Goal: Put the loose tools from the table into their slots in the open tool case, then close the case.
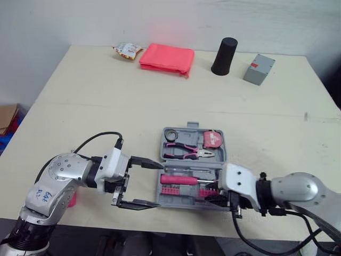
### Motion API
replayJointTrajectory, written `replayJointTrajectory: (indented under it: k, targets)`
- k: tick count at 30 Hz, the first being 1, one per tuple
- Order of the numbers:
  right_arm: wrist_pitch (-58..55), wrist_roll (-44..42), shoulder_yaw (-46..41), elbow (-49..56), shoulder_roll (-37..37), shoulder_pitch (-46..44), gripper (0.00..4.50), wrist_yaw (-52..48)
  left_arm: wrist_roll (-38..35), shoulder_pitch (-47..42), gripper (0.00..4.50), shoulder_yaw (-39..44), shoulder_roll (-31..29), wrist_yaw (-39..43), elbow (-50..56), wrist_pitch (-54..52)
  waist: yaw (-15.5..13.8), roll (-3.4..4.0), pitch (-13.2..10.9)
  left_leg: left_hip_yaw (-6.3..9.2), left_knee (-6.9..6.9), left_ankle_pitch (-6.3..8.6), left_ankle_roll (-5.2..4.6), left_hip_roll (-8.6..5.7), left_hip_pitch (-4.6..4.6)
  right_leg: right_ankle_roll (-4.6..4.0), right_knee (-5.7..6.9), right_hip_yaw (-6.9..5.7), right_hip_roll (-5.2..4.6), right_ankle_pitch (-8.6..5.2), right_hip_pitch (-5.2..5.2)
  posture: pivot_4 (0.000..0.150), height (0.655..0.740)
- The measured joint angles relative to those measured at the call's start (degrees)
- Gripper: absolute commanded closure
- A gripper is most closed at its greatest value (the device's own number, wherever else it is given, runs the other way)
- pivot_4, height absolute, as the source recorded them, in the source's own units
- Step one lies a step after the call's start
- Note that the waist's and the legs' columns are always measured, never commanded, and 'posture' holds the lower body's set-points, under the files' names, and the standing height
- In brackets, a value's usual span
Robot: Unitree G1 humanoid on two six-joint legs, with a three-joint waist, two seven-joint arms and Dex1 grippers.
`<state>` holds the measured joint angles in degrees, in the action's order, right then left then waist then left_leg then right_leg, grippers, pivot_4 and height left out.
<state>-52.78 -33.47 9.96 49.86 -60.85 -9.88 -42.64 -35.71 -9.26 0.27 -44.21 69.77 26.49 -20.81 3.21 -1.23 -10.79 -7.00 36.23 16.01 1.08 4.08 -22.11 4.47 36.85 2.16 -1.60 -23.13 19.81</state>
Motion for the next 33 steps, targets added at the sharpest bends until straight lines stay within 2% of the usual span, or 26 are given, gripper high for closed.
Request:
replayJointTrajectory:
  k: [16,33]
  targets:
    - [-4.9,6.5,9.3,-2.8,4.0,-7.2,3.63,2.1,-0.3,4.4,0.0,2.2,-2.2,-3.6,2.9,-3.2,0.3,-0.05,0.0,0.03,0.18,-0.1,0.01,0.06,-0.04,-0.08,0.34,-0.02,0.02,0.02,0.1,0.15,0.74]
    - [-14.1,6.3,13.8,-5.3,9.6,-16.5,3.63,0.6,-0.4,5.6,0.0,3.1,-2.6,-4.6,4.1,-3.8,0.3,-0.11,0.1,0.04,0.18,-0.24,0.05,0.06,-0.03,-0.23,0.7,-0.03,0.0,0.07,0.29,0.15,0.74]
